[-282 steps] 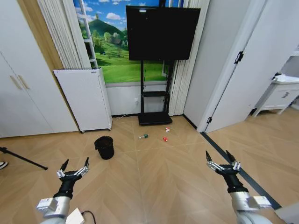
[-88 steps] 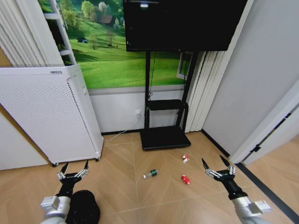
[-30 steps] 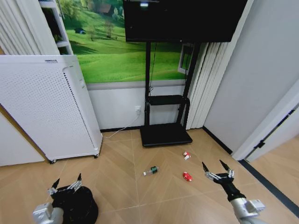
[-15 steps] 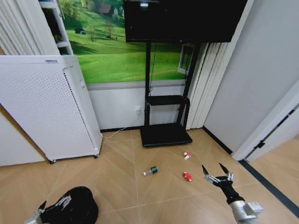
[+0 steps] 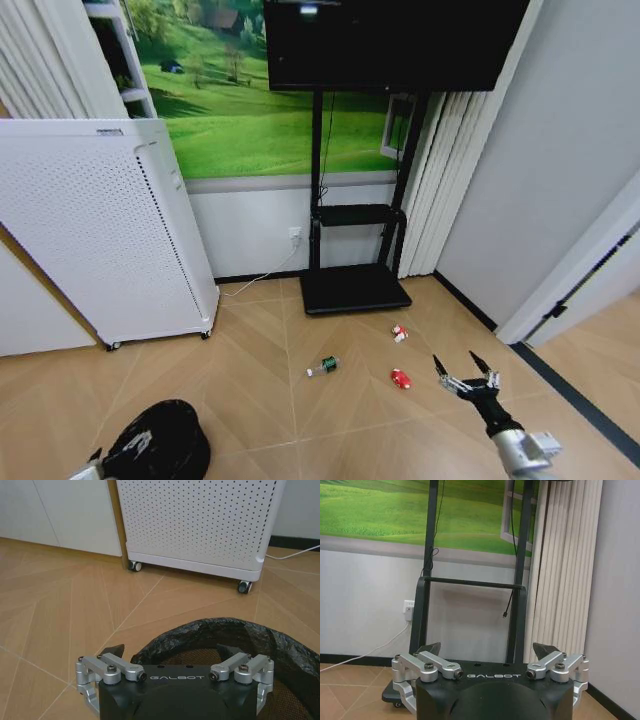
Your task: Pick up the trash bin and place the garbage on the floor into it.
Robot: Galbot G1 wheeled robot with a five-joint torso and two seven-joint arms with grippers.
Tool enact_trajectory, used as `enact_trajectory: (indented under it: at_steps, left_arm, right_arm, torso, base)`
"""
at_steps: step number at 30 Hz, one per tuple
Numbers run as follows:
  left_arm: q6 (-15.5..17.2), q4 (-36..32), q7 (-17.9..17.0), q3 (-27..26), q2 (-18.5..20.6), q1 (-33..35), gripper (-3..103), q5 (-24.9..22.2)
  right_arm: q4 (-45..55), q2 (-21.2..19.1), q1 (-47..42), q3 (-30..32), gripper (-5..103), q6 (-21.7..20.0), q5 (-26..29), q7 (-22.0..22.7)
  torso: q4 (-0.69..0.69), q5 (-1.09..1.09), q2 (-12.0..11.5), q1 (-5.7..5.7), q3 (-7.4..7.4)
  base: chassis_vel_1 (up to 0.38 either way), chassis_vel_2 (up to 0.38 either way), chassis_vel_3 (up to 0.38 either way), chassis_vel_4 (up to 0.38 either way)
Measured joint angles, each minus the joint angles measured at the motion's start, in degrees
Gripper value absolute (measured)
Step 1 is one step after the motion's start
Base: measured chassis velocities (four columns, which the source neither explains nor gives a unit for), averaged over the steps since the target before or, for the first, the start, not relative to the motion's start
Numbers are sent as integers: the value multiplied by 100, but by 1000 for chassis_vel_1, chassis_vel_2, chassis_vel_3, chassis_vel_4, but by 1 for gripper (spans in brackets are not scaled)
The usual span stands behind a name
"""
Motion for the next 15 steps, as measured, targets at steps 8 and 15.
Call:
enact_trajectory:
  at_steps: [8, 15]
  left_arm:
    - [115, 28, -204, 7, -49, 26, 100, -38]
    - [191, 94, -316, -44, -123, 84, 100, -113]
  right_arm:
    - [-42, -49, -2, 60, 100, 3, 10, 0]
    - [-57, -63, 4, 74, 100, 6, 16, 1]
  torso:
    - [0, 0, 2, 1, 2]
    - [1, 0, 4, 1, 3]
  base:
    - [0, 0, 0, 0]
    - [0, 0, 0, 0]
